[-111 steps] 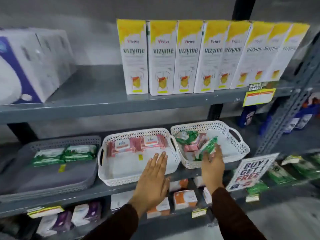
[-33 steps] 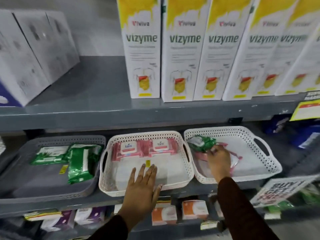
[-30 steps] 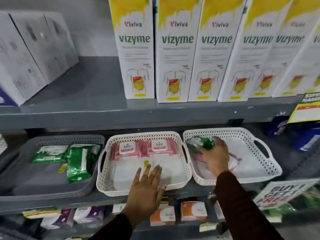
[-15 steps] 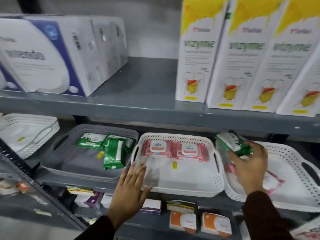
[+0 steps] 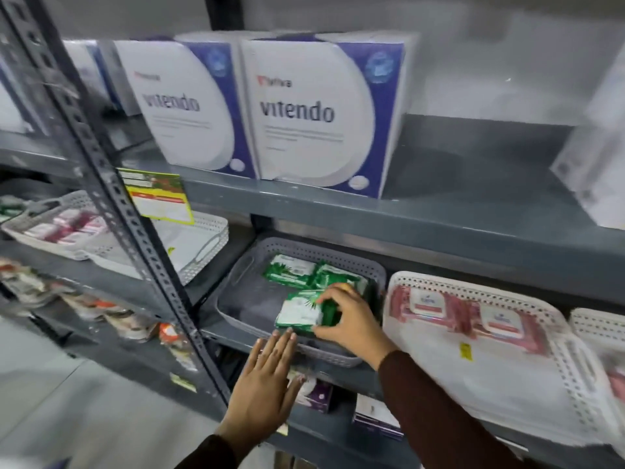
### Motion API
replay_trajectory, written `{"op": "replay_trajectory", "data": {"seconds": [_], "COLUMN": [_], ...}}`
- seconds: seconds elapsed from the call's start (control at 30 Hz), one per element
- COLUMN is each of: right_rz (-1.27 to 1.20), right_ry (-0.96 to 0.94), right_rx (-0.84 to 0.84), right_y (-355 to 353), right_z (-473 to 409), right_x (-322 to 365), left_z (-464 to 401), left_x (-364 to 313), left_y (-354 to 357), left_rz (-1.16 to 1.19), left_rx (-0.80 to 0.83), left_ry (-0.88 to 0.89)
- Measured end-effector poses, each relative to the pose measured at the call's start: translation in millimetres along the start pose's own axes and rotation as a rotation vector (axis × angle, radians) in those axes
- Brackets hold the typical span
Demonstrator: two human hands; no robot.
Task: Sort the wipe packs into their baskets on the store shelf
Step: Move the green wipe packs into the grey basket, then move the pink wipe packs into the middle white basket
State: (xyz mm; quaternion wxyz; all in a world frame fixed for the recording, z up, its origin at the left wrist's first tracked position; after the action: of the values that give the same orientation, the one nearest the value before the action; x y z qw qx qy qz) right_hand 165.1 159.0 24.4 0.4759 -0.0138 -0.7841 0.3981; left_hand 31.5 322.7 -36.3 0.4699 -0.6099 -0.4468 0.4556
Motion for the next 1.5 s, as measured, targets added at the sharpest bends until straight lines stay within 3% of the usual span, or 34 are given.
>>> {"op": "replay_trajectory", "data": {"seconds": [0.07,0.17,0.27,0.4,0.57,0.77,0.9,1.07,1.17,1.33,1.5], "right_rz": [0.095,0.502,0.539,0.352,0.300,0.307,0.348,0.338,0.157,0.049,0.244], "right_ry": [0.031,0.145,0.214,0.198,0.215,0.403,0.627,1.043,1.034,0.986,1.100], "right_rx": [0.134,0.241,0.223,-0.041,-0.400,-0.674,-0.808,-0.781,-0.752,-0.370,-0.329], "right_y": [24,45,44,6,-64,-153,-207,-266,-289,-323,-330], "right_z": [-24,-46,-45,-16,56,172,245,310,322,317,313], "right_x": [3,0,-3,-7,-29,-71,-102,-141,-151,-173,-188], "left_z": [1,1,1,-6,-30,-71,-87,-97,-100,-96,-92], "left_x": [6,11,10,-2,-56,-172,-247,-316,-336,-335,-319], "left_y": [-3,-6,-8,-8,-8,0,14,35,45,48,40], "left_rz": [-0.015,-0.022,-0.020,0.054,0.116,0.154,0.087,-0.007,-0.015,-0.063,-0.074], "left_rx": [0.018,0.023,0.012,-0.003,-0.016,-0.019,0.089,0.138,0.158,0.171,0.189], "left_ry": [0.015,0.014,0.012,0.014,0.148,0.368,0.455,0.478,0.471,0.440,0.355]}}
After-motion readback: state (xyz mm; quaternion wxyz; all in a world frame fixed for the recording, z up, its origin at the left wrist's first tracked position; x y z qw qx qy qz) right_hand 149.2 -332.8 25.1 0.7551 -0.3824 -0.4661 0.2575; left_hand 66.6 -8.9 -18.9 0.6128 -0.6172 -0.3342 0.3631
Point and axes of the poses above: each hand's wrist, its own z-axis away from the middle knuckle, its own y-axis out of the palm, x = y × z, the point moved 3 cm from there along -z, towards the middle knuckle, and after that the axes turned 7 degrees about x, right-handed, at the moved point
